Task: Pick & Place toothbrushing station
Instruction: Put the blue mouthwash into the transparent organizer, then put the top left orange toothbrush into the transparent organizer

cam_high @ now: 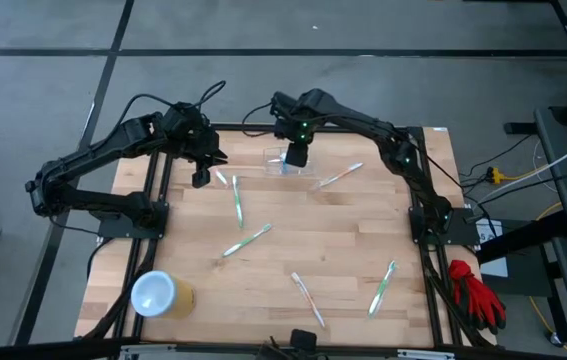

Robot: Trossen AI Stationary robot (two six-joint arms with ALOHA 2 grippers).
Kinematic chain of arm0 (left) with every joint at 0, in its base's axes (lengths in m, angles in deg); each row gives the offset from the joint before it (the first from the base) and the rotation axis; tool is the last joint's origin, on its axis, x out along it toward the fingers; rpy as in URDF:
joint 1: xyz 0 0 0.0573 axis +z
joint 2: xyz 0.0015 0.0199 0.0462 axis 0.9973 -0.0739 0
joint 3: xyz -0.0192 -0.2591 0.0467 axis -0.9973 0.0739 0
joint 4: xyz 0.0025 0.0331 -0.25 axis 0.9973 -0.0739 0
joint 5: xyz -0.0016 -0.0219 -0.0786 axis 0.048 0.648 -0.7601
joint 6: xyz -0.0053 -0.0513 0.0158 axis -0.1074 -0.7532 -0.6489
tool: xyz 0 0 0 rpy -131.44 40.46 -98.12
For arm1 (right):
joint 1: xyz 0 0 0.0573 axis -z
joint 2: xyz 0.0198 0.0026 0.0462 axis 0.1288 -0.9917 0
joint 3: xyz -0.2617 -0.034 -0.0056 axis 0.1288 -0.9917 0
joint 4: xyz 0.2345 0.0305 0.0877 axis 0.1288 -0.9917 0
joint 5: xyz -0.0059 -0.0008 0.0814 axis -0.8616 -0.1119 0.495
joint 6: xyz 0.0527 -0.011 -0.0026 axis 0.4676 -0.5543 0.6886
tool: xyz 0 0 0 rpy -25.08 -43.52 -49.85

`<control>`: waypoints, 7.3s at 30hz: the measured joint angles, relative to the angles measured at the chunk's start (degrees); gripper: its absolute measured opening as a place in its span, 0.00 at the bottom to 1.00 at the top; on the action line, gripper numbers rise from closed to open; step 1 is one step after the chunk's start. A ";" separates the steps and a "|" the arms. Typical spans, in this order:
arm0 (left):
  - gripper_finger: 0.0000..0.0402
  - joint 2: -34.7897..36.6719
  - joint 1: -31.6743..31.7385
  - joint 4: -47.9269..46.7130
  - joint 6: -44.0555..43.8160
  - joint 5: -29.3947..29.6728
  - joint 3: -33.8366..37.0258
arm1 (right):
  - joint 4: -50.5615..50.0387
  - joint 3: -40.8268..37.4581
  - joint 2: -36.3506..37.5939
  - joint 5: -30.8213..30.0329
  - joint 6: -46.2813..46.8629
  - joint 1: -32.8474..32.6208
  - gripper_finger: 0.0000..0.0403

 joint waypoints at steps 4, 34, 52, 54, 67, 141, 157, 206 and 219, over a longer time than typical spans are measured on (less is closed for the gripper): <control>0.15 0.00 0.01 0.00 -0.30 -0.01 0.00 | -1.07 0.01 -0.93 -0.01 -0.03 0.02 0.25; 0.15 0.00 -0.01 -0.02 -0.35 -0.01 0.00 | 0.59 0.07 -2.38 -0.02 -1.33 0.24 0.25; 0.15 0.22 -0.01 -0.50 -0.81 0.18 0.00 | -0.38 0.02 -3.92 0.00 -1.51 0.24 0.25; 0.15 0.22 -0.01 -0.50 -0.81 0.20 0.00 | -0.41 0.02 -3.92 0.06 -1.51 0.24 0.25; 0.15 0.22 0.01 -0.48 -0.83 0.23 0.00 | -0.76 0.02 -3.92 0.20 -1.44 0.24 0.25; 0.15 0.17 0.00 -1.49 0.11 0.42 0.00 | -1.04 0.02 -3.85 4.68 2.05 1.22 0.31; 0.15 0.17 0.01 -1.51 0.11 0.40 0.00 | -1.22 0.02 -3.83 4.48 3.71 1.51 0.46; 0.15 19.38 -10.76 -0.72 -92.49 18.53 28.76 | -8.30 -0.52 26.17 12.18 12.22 -12.30 0.48; 0.12 12.37 3.02 35.22 -93.87 37.80 36.36 | -7.48 -0.52 30.82 11.57 11.88 -10.75 0.48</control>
